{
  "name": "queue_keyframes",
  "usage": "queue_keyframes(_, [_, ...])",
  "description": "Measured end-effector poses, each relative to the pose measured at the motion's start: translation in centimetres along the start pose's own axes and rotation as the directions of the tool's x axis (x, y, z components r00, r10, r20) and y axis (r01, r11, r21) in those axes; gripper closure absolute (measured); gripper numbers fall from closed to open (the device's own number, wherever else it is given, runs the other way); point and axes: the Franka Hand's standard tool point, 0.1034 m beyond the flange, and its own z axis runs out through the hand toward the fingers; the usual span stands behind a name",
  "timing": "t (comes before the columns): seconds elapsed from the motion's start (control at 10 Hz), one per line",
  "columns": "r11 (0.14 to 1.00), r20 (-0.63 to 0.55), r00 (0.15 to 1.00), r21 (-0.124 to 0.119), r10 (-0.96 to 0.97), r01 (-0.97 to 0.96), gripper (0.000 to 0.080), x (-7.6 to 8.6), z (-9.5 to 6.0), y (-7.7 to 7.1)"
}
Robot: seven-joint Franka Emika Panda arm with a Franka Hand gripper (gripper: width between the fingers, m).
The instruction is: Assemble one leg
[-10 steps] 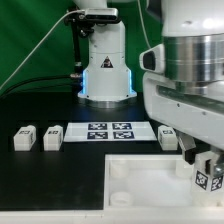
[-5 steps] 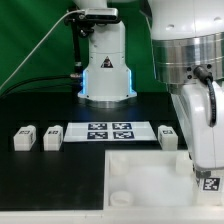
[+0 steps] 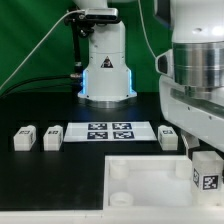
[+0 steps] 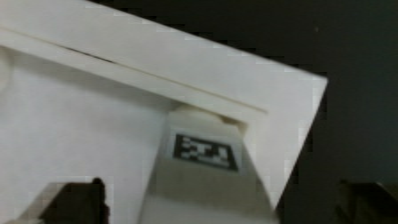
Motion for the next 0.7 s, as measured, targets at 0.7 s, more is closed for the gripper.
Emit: queue_keyframes(0.7, [0.682, -0.027, 0.681, -0.021, -0.732, 0.731, 0.0150, 0.06, -0.41, -0.16])
